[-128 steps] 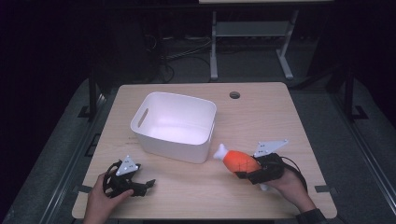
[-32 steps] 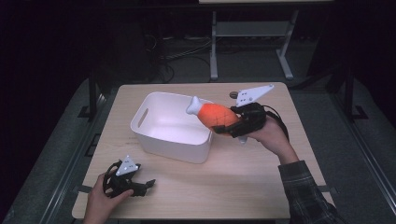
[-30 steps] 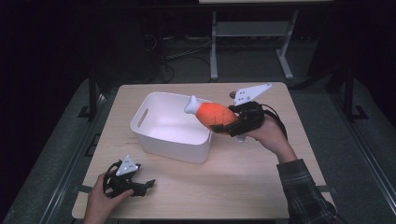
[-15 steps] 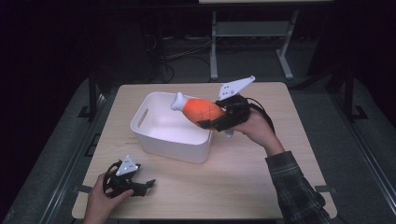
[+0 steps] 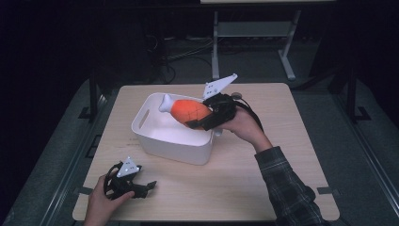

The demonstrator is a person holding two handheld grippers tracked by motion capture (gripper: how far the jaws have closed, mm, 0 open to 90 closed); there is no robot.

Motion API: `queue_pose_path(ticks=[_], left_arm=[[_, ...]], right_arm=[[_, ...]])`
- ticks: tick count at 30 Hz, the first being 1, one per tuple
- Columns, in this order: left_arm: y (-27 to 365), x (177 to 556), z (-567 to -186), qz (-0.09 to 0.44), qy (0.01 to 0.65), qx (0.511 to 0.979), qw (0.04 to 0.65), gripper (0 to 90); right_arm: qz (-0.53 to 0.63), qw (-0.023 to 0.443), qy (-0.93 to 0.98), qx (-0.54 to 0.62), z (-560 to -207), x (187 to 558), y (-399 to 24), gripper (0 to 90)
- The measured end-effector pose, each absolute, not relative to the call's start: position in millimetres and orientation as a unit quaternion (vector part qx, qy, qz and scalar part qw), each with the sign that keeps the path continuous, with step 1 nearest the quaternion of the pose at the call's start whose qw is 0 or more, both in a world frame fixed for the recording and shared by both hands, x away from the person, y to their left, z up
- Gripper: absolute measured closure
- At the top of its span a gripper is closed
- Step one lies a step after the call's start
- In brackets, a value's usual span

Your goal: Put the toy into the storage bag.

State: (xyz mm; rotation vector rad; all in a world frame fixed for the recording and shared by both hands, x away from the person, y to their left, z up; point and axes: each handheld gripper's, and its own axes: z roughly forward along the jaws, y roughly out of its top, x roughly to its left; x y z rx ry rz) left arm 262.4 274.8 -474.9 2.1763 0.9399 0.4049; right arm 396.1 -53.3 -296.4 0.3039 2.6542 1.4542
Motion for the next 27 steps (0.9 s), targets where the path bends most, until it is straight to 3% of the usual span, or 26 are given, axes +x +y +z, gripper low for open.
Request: queue_pose_path(ticks=[27], left_arm=[[274.9,262.5,-474.8,0.158,0.364,0.845,0.359,12.8]], right_arm=[[0.44,0.028,0.893,0.09,-314.3,397.8,4.4,36.4]])
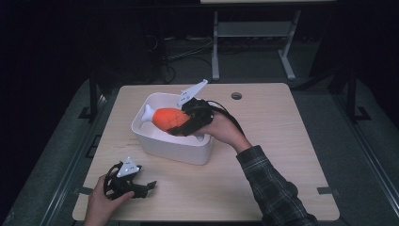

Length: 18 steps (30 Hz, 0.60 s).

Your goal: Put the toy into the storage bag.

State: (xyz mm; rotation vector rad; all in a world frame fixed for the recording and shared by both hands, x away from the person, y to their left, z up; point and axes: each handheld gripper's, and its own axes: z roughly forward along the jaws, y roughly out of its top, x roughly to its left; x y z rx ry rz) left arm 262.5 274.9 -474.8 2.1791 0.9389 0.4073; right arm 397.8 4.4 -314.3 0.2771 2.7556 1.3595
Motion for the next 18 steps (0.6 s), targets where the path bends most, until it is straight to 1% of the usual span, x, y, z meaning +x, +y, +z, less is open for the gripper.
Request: queue_pose_path(ticks=[18], left_arm=[[274.9,262.5,-474.8,0.158,0.364,0.845,0.359,12.8]], right_arm=[[0.426,0.021,0.9,0.094,-322.0,398.0,11.5,34.7]])
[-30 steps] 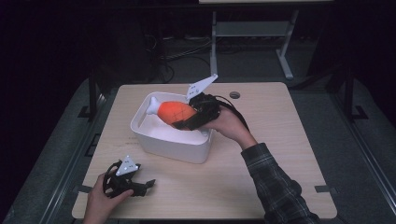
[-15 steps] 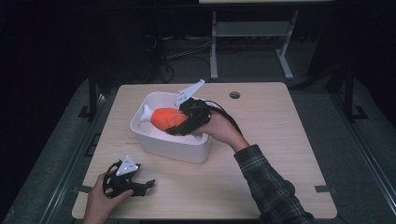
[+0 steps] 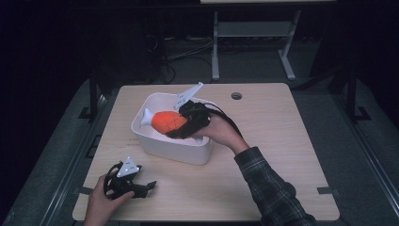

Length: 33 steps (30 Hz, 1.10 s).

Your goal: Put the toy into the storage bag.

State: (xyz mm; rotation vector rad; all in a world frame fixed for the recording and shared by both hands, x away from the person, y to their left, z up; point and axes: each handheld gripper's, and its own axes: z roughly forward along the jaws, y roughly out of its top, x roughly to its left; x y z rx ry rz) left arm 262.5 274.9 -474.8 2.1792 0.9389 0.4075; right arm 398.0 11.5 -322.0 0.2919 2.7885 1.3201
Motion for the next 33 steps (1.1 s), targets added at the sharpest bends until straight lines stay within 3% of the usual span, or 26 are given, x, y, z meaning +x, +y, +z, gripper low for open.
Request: queue_pose_path(ticks=[17,33], left_arm=[[274.9,262.5,-474.8,0.158,0.364,0.845,0.359,12.8],[274.8,262.4,-474.9,0.157,0.364,0.844,0.36,12.8]], right_arm=[[0.438,0.017,0.894,0.094,-318.4,397.1,8.0,30.0],[0.447,0.033,0.886,0.122,-309.7,390.3,-34.5,29.1]])
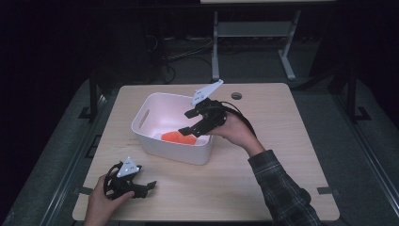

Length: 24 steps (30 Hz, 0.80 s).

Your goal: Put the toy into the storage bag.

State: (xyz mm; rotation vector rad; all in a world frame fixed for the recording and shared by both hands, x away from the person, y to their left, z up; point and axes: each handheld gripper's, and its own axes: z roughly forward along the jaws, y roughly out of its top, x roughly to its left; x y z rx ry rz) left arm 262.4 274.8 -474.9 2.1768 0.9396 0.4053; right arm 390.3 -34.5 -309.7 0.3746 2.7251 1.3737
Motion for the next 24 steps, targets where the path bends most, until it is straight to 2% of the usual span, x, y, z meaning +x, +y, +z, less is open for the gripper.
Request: queue_pose_path(ticks=[4,12,24], left_arm=[[274.8,262.5,-474.9,0.157,0.365,0.844,0.36,12.8],[274.8,262.4,-474.8,0.158,0.365,0.845,0.359,12.8],[274.8,262.4,-474.8,0.157,0.365,0.844,0.36,12.8]], right_arm=[[0.451,0.036,0.883,0.128,-309.2,387.4,-46.9,26.5],[0.455,0.047,0.876,0.153,-312.9,382.8,-66.9,13.6],[0.463,0.085,0.86,0.196,-318.4,371.1,-104.9,7.7]])
